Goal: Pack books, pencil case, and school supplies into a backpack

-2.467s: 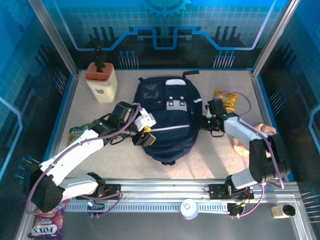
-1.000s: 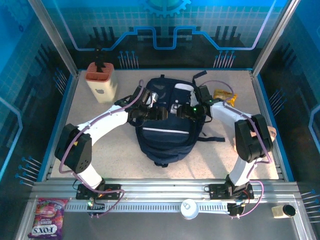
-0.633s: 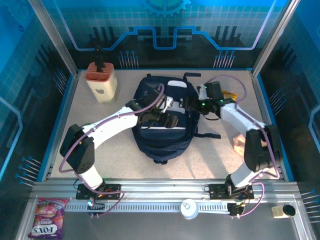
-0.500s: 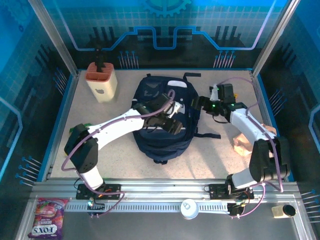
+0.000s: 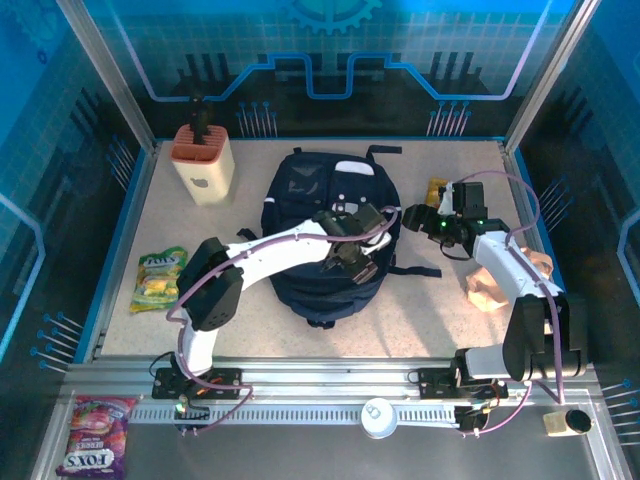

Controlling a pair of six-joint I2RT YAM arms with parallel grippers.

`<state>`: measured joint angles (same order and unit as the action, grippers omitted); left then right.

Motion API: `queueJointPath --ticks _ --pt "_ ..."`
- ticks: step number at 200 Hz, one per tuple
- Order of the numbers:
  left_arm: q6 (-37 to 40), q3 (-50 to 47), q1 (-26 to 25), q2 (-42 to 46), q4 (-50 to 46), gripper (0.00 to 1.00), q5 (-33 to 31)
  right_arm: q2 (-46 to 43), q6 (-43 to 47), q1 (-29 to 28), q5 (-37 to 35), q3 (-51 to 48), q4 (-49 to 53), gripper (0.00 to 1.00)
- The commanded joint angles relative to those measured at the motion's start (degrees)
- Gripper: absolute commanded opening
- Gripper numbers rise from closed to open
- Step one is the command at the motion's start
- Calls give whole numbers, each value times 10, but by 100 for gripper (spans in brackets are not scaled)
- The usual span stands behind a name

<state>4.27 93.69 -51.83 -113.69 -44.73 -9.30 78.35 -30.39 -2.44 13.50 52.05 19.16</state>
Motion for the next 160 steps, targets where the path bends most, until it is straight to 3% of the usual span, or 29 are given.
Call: queueJointPath --ticks 1,42,59,89,137,160 --pt "34 33 -14 -23 -40 68 -8 -6 5 8 2 -9 -5 78" --pt "51 57 -23 -55 -50 68 -20 -1 2 10 0 -13 -10 77" --pt "51 58 -23 -69 -46 66 -58 1 -2 13 1 -13 -14 77" --pt "45 62 -21 -83 -45 45 -137 4 -5 17 12 -13 -23 77" --pt "17 41 -2 -26 -21 2 -127 11 18 13 42 -13 -30 75" --pt "8 -2 14 37 12 0 -102 26 43 -11 63 -3 -36 73"
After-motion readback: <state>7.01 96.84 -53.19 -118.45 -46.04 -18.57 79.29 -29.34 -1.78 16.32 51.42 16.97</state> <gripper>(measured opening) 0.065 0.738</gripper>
